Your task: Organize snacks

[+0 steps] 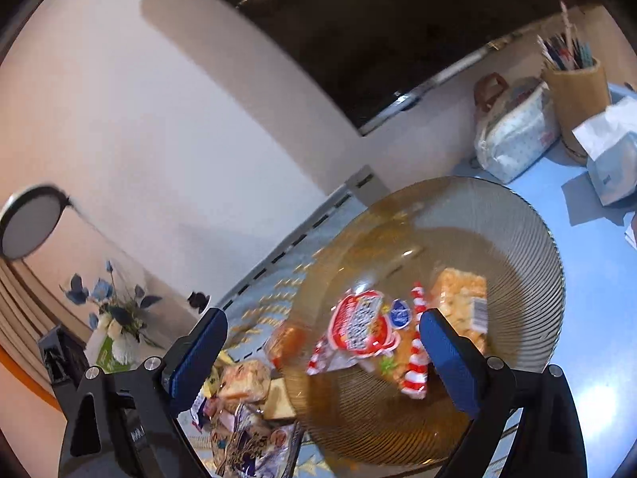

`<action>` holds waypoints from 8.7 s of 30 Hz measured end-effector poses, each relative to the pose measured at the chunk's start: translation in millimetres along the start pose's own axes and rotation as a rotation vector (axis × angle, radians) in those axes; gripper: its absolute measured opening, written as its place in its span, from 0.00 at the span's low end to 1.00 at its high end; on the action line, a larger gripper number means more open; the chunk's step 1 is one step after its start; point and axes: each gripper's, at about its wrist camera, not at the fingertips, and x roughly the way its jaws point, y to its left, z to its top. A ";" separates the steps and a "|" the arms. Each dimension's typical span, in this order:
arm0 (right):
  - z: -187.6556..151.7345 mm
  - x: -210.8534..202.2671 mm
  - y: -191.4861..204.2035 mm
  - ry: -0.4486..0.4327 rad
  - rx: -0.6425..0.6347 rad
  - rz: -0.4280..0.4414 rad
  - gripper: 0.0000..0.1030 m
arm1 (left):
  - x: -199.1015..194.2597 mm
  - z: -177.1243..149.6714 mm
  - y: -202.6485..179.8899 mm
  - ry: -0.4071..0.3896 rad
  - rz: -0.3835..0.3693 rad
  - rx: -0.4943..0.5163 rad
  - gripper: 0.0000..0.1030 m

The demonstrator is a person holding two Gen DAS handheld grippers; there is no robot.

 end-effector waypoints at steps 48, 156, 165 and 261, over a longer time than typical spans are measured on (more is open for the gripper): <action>-174.7 117.4 78.6 0.287 -0.264 0.007 1.00 | 16.7 -137.7 114.4 0.194 0.058 -0.059 1.00; -169.6 84.9 59.3 0.214 -0.150 0.042 0.62 | -10.7 -147.5 103.0 0.108 -0.164 -0.021 0.32; -176.1 44.5 52.9 0.115 -0.133 0.162 0.62 | -44.9 -162.1 104.8 -0.018 -0.182 -0.101 0.31; -148.4 118.0 184.1 0.349 -0.540 0.027 0.91 | -8.9 -29.6 220.3 0.112 0.205 -0.198 0.99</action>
